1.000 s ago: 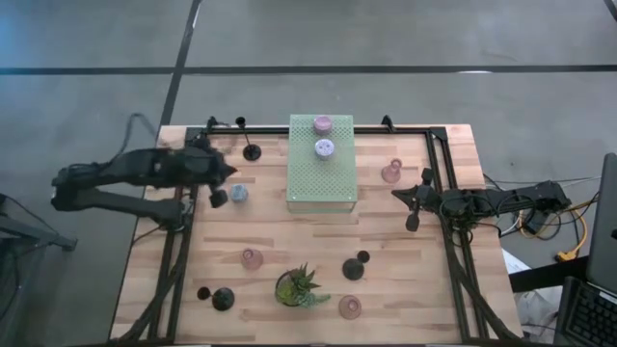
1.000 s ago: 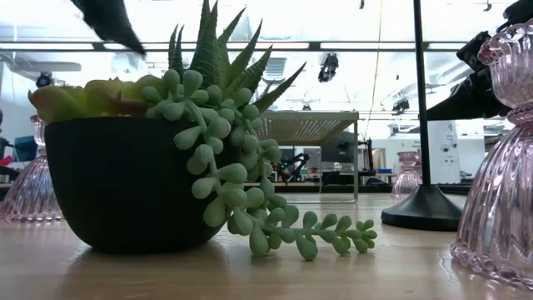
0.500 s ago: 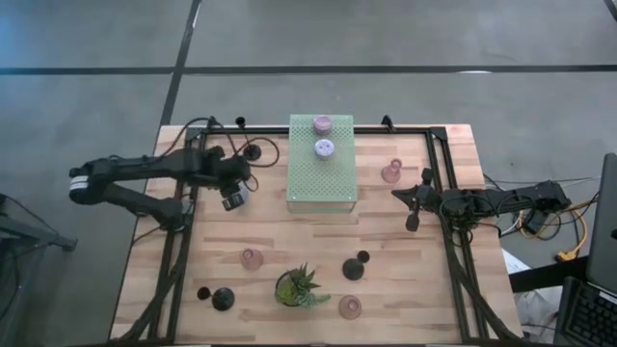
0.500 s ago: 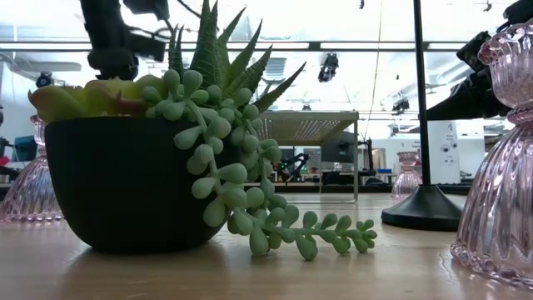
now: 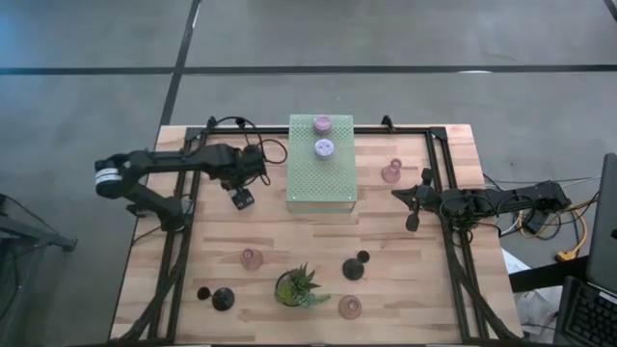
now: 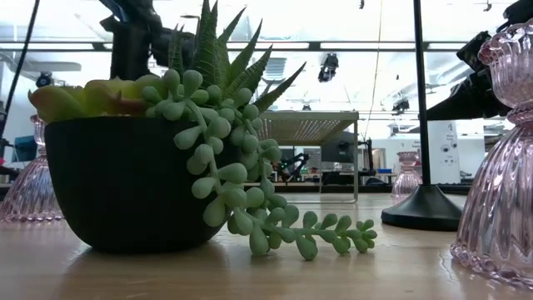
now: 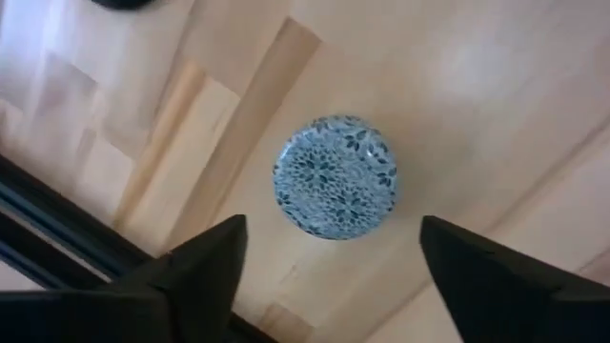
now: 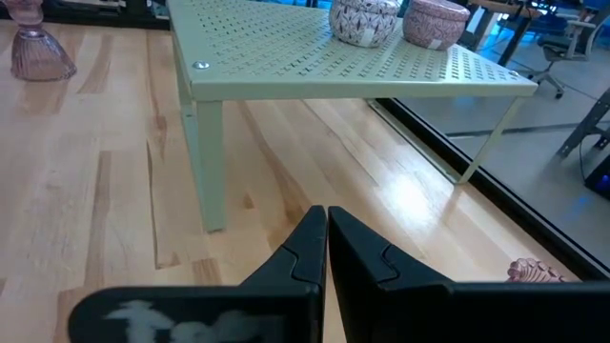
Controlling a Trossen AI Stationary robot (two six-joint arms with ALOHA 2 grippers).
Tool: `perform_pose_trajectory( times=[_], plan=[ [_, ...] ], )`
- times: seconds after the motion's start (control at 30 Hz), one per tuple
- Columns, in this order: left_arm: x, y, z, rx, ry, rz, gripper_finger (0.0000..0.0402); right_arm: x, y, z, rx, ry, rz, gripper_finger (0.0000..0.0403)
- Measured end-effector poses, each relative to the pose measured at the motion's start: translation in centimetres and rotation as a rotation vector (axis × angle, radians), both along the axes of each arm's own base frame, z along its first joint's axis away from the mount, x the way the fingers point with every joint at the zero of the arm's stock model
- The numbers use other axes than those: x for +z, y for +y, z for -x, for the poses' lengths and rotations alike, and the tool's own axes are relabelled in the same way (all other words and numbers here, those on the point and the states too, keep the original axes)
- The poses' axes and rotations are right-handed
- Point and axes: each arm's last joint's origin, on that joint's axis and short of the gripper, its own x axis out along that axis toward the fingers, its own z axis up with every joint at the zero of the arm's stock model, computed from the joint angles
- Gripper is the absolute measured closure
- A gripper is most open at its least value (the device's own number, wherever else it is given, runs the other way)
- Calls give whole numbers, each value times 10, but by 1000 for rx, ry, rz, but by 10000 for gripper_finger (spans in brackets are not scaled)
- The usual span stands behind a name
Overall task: Pick & Place candle stick holders
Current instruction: Put the blue scented candle on the shelf aligned with the pink and white scented candles
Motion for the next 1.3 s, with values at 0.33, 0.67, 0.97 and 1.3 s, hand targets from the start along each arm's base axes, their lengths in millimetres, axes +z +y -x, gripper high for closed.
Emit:
perform_pose_trajectory(
  times=[0.33, 0.67, 0.97, 1.3],
  plan=[
    [-21, 11, 6, 1, -32, 57, 11, 0, 0, 0, 0, 0, 0, 394],
    [-49, 12, 2, -49, -7, 60, 7, 0, 0, 0, 0, 0, 0, 394],
    [-68, 16, -7, -72, 37, 76, 7, 0, 0, 0, 0, 0, 0, 394],
    [-75, 17, -9, -85, 59, 87, 7, 0, 0, 0, 0, 0, 0, 394]
  ],
)
